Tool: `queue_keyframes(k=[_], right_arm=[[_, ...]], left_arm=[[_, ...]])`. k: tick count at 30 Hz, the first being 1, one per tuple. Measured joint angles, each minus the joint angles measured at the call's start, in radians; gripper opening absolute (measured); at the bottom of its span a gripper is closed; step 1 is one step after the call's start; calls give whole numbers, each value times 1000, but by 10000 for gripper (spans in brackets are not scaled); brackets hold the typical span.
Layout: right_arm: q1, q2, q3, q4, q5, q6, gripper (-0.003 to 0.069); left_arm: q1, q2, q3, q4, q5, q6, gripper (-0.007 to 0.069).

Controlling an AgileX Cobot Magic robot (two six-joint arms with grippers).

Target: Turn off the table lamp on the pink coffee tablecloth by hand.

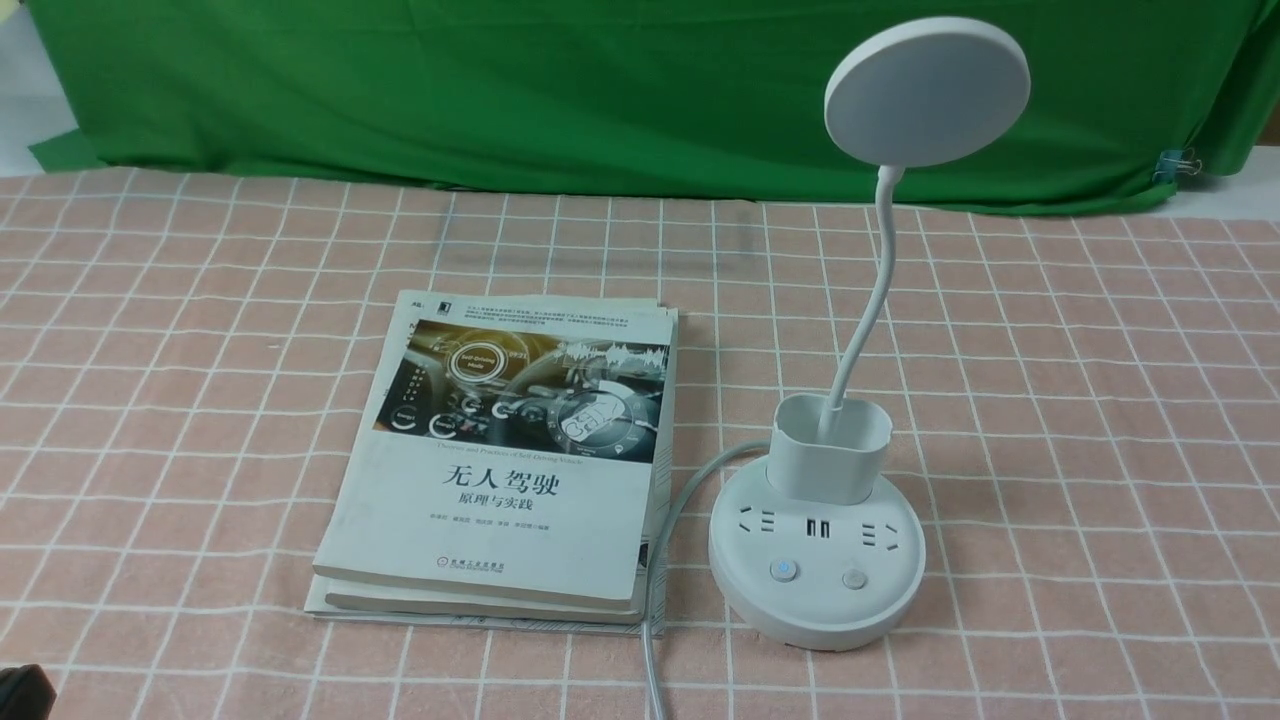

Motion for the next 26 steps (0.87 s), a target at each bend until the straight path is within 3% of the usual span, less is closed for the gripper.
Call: queue_keyframes(k=[26], right_arm=[[0, 0, 0, 0, 0, 0, 141]], left_arm=[[0, 0, 0, 0, 0, 0, 6]])
